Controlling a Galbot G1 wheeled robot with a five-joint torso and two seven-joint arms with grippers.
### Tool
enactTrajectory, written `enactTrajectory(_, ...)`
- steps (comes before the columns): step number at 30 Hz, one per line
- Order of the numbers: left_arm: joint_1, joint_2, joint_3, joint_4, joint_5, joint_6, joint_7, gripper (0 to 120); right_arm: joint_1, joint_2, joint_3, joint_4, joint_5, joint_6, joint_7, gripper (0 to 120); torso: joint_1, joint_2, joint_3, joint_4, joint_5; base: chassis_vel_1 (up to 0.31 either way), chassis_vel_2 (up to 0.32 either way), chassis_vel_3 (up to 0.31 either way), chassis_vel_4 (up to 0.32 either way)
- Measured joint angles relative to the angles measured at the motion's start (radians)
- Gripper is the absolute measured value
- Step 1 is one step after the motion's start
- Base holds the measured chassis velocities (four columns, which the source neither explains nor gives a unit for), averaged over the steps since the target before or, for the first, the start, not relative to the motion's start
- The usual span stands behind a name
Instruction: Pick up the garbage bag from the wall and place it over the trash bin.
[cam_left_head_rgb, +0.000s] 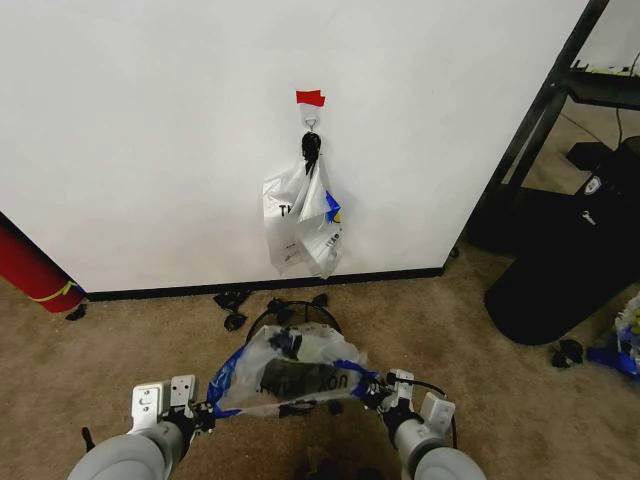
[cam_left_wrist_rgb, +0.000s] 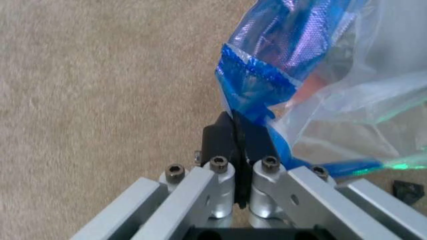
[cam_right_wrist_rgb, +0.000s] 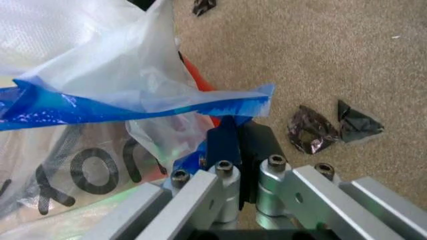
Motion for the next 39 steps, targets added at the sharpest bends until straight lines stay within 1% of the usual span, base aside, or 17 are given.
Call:
enactTrajectory(1, -0.013, 0.001, 0.01, 0.004, 0.0, 0.002, -0.001, 0, 0.005, -0.002, 0.0, 0.0, 0.004, -0.004, 0.002, 0, 0.0, 0.0, 0.0, -0.0001, -0.0001, 0.0, 0.0, 0.0, 0.0)
enactTrajectory(2, -0.062, 0.001, 0.048, 0.024, -0.002, 0.01, -0.007, 0, 0.019, -0.007, 0.0, -0.001, 0.016, -0.017, 0.008, 0, 0.0, 0.0, 0.0, -0.0003, -0.0001, 0.0, 0.0, 0.0, 0.0)
enactTrajectory(4, -0.114, 0.0, 0.106, 0.051, -0.001, 0.019, -0.016, 0, 0.04, -0.014, 0.001, -0.007, 0.038, -0.045, 0.021, 0, 0.0, 0.0, 0.0, -0.0005, -0.0002, 0.0, 0.0, 0.0, 0.0)
enactTrajectory(5, -0.125, 0.0, 0.127, 0.059, 0.0, 0.023, -0.017, 0, 0.049, -0.017, 0.0, -0.012, 0.047, -0.056, 0.025, 0, 0.0, 0.0, 0.0, -0.0005, -0.0001, 0.0, 0.0, 0.0, 0.0)
enactTrajectory(6, -0.125, 0.0, 0.127, 0.059, 0.0, 0.023, -0.017, 0, 0.049, -0.017, 0.0, -0.012, 0.047, -0.056, 0.025, 0, 0.0, 0.0, 0.0, -0.0005, -0.0001, 0.0, 0.0, 0.0, 0.0)
enactTrajectory(7, -0.137, 0.0, 0.156, 0.07, 0.008, 0.026, -0.015, 0, 0.061, -0.019, -0.002, -0.02, 0.053, -0.063, 0.029, 0, 0.0, 0.0, 0.0, -0.0001, -0.0001, 0.0, 0.0, 0.0, 0.0)
enactTrajectory(10, -0.153, -0.012, 0.202, 0.106, 0.048, 0.016, -0.003, 0, 0.091, -0.015, -0.011, -0.043, 0.059, -0.065, 0.034, 0, 0.0, 0.0, 0.0, -0.0001, 0.0, 0.0, 0.0, 0.0, 0.0)
enactTrajectory(12, -0.168, -0.034, 0.232, 0.155, 0.111, -0.02, 0.009, 0, 0.126, -0.001, -0.02, -0.07, 0.065, -0.064, 0.041, 0, 0.0, 0.0, 0.0, -0.0001, -0.0003, 0.0, 0.0, 0.0, 0.0)
enactTrajectory(13, -0.168, -0.034, 0.232, 0.155, 0.111, -0.02, 0.009, 0, 0.126, -0.001, -0.02, -0.07, 0.065, -0.064, 0.041, 0, 0.0, 0.0, 0.0, -0.0001, -0.0003, 0.0, 0.0, 0.0, 0.0)
enactTrajectory(15, -0.179, -0.051, 0.246, 0.18, 0.15, -0.049, 0.015, 0, 0.159, 0.013, -0.028, -0.094, 0.068, -0.063, 0.046, 0, 0.0, 0.0, 0.0, -0.0001, -0.0001, 0.0, 0.0, 0.0, 0.0)
enactTrajectory(19, -0.192, -0.066, 0.275, 0.221, 0.205, -0.068, 0.025, 0, 0.22, 0.03, -0.05, -0.153, 0.065, -0.065, 0.051, 0, 0.0, 0.0, 0.0, 0.0, 0.0003, 0.0, 0.0, 0.0, 0.0)
enactTrajectory(22, -0.203, -0.078, 0.287, 0.239, 0.221, -0.079, 0.026, 0, 0.244, 0.04, -0.057, -0.18, 0.062, -0.065, 0.056, 0, 0.0, 0.0, 0.0, -0.0001, -0.0003, 0.0, 0.0, 0.0, 0.0)
enactTrajectory(32, -0.224, -0.105, 0.324, 0.256, 0.263, -0.086, 0.039, 0, 0.291, 0.047, -0.069, -0.221, 0.047, -0.068, 0.064, 0, 0.0, 0.0, 0.0, -0.0002, -0.0001, 0.0, 0.0, 0.0, 0.0)
enactTrajectory(36, -0.221, -0.108, 0.322, 0.251, 0.277, -0.097, 0.053, 0, 0.289, 0.045, -0.064, -0.216, 0.047, -0.06, 0.062, 0, 0.0, 0.0, 0.0, -0.0002, 0.0, 0.0, 0.0, 0.0, 0.0)
enactTrajectory(37, -0.216, -0.104, 0.317, 0.241, 0.283, -0.102, 0.063, 0, 0.283, 0.041, -0.061, -0.208, 0.046, -0.053, 0.058, 1, 0.0, 0.0, 0.0, -0.0001, -0.0002, 0.0, 0.0, 0.0, 0.0)
enactTrajectory(39, -0.193, -0.09, 0.299, 0.207, 0.312, -0.11, 0.084, 8, 0.255, 0.032, -0.052, -0.185, 0.033, -0.038, 0.042, 11, 0.0, 0.0, 0.0, -0.0002, 0.0002, 0.0, 0.0, 0.0, 0.0)
